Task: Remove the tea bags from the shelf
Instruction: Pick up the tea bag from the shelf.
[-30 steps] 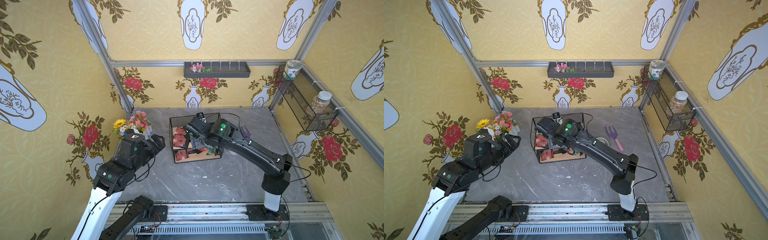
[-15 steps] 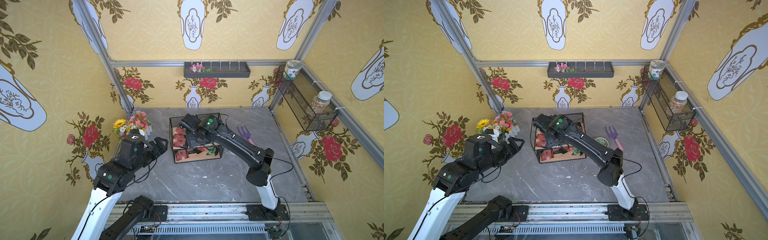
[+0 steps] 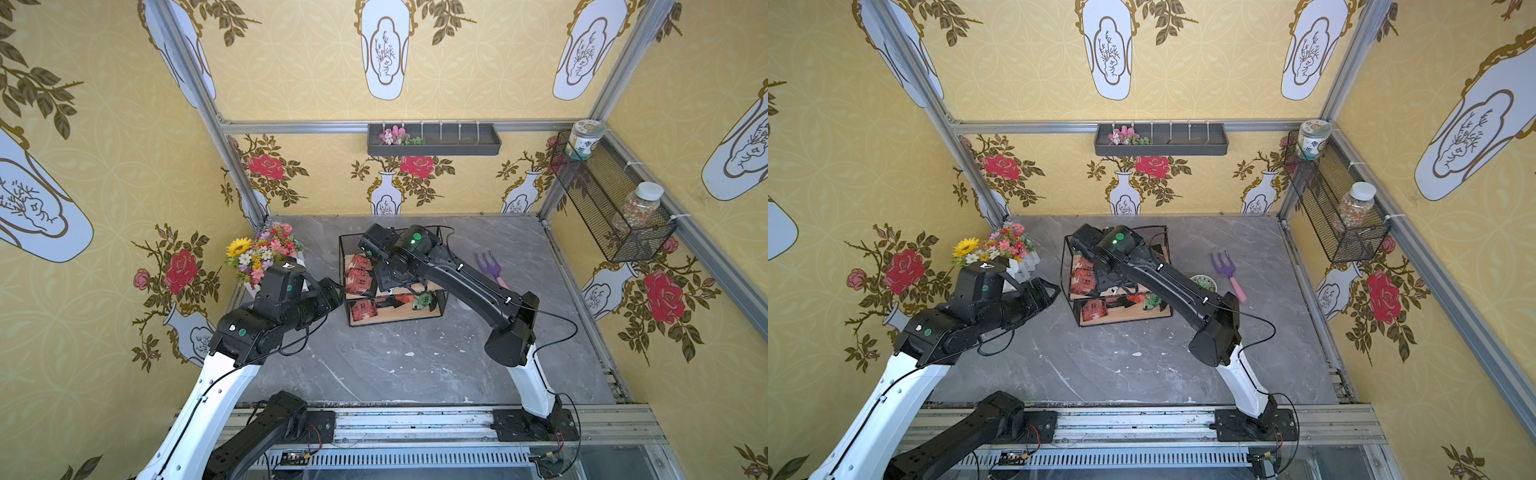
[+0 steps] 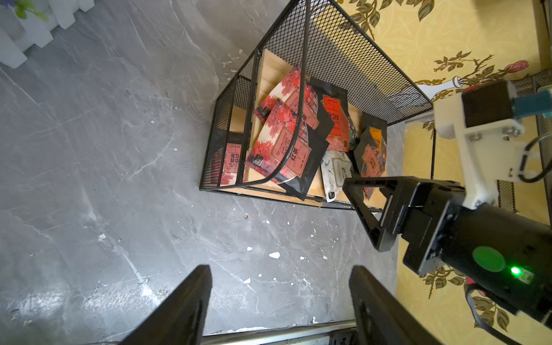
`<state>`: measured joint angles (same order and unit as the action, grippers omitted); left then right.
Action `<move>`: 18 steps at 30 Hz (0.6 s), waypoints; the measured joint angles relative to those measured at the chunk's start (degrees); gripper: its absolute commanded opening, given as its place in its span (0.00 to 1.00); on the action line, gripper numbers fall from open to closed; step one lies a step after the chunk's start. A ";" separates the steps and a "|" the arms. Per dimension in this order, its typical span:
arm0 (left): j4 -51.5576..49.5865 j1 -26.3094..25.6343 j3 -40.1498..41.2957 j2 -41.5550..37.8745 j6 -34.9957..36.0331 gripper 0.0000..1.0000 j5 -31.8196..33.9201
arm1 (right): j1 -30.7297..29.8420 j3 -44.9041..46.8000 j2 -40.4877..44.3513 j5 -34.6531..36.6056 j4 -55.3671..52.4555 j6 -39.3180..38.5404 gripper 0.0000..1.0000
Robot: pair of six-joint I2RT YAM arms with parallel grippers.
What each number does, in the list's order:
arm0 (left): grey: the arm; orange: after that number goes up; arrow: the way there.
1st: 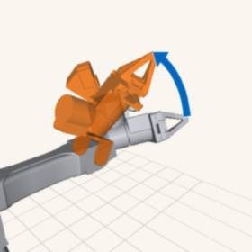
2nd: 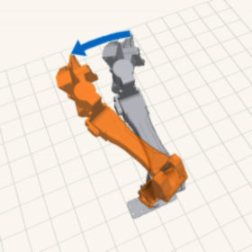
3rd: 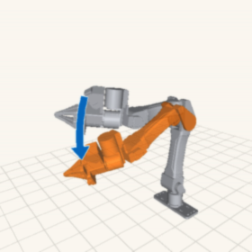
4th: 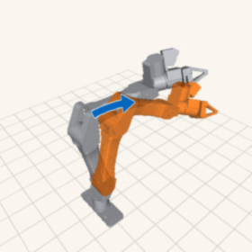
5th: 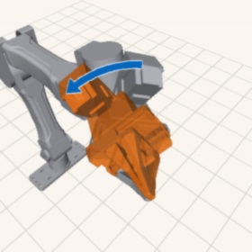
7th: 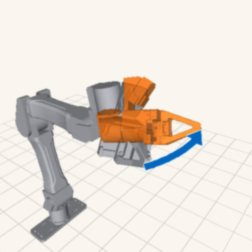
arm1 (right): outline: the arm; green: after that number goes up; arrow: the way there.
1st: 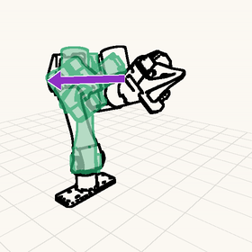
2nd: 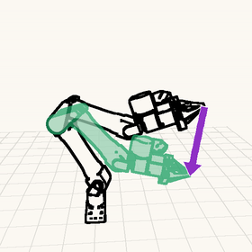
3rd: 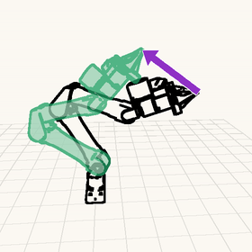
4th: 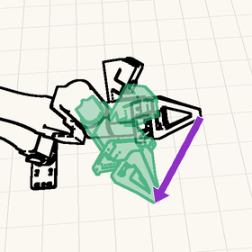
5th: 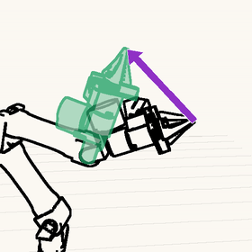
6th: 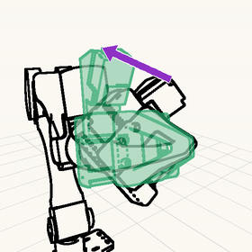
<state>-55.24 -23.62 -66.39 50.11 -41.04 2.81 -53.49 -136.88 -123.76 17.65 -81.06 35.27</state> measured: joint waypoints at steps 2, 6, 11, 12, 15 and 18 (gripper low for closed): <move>1.11 0.00 0.09 0.74 0.35 0.67 0.07 | 0.00 -0.15 -0.26 -0.55 0.04 -0.66 0.72; 2.67 0.00 -0.28 3.06 1.68 0.57 1.55 | 0.13 -0.50 -0.46 -1.18 0.09 -0.83 0.71; 4.87 0.00 -2.14 6.78 4.42 0.56 4.74 | 0.42 -0.96 -0.59 -1.42 0.09 -1.01 0.70; 5.07 0.00 -2.43 7.50 4.90 0.54 5.40 | 0.52 -0.98 -0.59 -1.49 0.09 -1.01 0.70; 6.29 0.00 -3.87 9.92 7.23 0.51 7.52 | 0.81 -0.98 -0.59 -1.95 0.11 -1.01 0.70; 8.02 0.00 -5.14 12.74 9.73 0.45 9.03 | 1.03 -0.98 -0.59 -2.40 0.13 -1.01 0.69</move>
<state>-47.22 -23.62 -71.53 62.85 -31.31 11.84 -52.47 -137.86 -124.36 15.25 -80.93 34.26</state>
